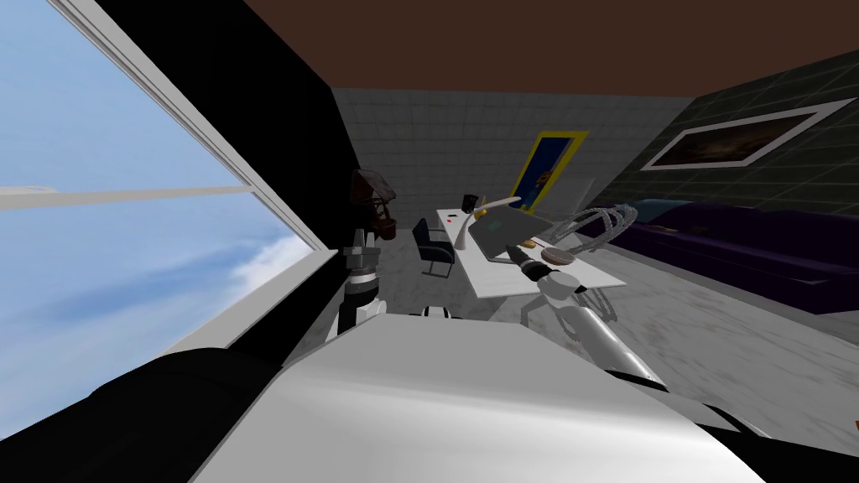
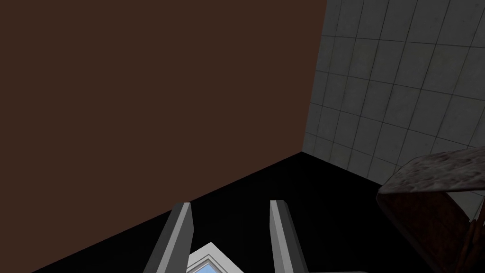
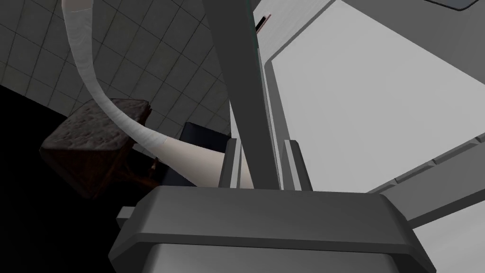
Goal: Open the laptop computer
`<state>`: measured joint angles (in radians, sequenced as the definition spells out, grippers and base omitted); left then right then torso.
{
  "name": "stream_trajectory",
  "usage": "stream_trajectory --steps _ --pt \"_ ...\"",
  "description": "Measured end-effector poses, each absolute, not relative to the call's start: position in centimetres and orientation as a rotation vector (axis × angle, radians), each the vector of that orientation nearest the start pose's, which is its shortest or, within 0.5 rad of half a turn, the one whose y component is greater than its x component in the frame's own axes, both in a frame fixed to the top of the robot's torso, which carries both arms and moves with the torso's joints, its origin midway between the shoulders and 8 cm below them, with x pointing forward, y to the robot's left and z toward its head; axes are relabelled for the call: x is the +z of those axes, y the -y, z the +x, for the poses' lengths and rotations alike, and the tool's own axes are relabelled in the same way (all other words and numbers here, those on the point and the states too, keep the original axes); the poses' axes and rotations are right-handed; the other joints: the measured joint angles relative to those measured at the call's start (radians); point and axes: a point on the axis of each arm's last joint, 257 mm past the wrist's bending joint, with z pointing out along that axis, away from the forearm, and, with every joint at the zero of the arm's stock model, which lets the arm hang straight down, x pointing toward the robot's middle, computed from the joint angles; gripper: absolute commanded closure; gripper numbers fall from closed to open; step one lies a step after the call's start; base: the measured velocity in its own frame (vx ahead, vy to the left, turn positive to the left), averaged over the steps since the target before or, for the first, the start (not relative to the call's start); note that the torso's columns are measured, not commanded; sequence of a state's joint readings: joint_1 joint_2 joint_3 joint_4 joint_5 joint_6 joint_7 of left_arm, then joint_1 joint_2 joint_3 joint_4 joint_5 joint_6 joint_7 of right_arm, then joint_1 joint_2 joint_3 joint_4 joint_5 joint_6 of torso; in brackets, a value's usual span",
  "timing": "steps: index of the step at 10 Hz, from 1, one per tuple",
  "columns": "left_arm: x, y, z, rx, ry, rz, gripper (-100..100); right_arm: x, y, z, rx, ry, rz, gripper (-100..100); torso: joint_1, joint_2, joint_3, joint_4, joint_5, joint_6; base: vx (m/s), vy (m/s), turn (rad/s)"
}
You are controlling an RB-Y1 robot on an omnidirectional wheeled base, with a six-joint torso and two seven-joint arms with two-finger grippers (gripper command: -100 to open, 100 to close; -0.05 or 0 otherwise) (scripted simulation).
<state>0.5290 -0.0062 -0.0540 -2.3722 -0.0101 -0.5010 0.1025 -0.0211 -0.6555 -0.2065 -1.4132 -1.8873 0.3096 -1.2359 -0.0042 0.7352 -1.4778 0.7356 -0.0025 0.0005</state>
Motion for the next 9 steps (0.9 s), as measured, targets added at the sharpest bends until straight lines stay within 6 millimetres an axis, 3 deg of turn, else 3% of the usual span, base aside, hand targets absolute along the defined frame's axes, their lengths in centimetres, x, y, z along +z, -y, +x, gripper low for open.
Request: stream_trajectory --steps 4,7,9 --pt "5.6 -26.1 32.5 -1.451 -0.539 -0.645 0 -17.5 47.2 52.9 -1.515 -0.891 -1.699 100 0.005 0.003 0.002 0.002 0.003 -0.001 0.014 -0.034 -0.021" --pt "5.6 -26.1 32.5 -1.451 -0.539 -0.645 0 -19.7 44.6 54.5 -1.55 -0.778 -1.836 100 0.004 0.002 0.001 0.001 0.002 0.0 -0.038 -0.063 0.003" --pt "5.6 -26.1 32.5 -1.451 -0.539 -0.645 0 -20.3 44.3 54.8 -1.599 -0.692 -1.932 100 0.01 0.002 0.001 0.003 0.006 0.0 -0.001 0.01 -0.006"
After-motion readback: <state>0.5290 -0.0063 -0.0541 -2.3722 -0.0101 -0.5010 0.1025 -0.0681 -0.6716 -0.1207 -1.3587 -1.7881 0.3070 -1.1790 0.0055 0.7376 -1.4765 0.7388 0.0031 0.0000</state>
